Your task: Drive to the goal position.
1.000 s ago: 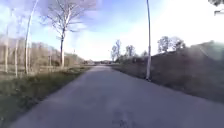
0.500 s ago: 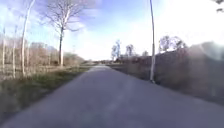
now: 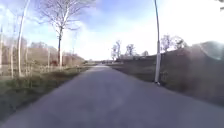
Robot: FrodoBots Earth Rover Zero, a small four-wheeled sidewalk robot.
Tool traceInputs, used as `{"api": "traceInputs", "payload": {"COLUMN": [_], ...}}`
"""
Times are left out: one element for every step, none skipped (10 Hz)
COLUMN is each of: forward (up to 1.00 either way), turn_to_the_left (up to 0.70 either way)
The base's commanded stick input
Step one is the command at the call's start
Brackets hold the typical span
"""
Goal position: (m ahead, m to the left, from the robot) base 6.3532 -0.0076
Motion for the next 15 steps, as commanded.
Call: {"api": "traceInputs", "payload": {"forward": [1.0, 1.0, 1.0, 1.0, 1.0, 1.0, 1.0, 1.0, 1.0, 1.0, 1.0, 1.0, 1.0, 1.0, 1.0], "turn_to_the_left": [0.0, 0.0, 0.0, 0.0, 0.0, 0.0, 0.0, 0.0, 0.0, 0.0, 0.0, 0.0, 0.0, 0.0, 0.0]}}
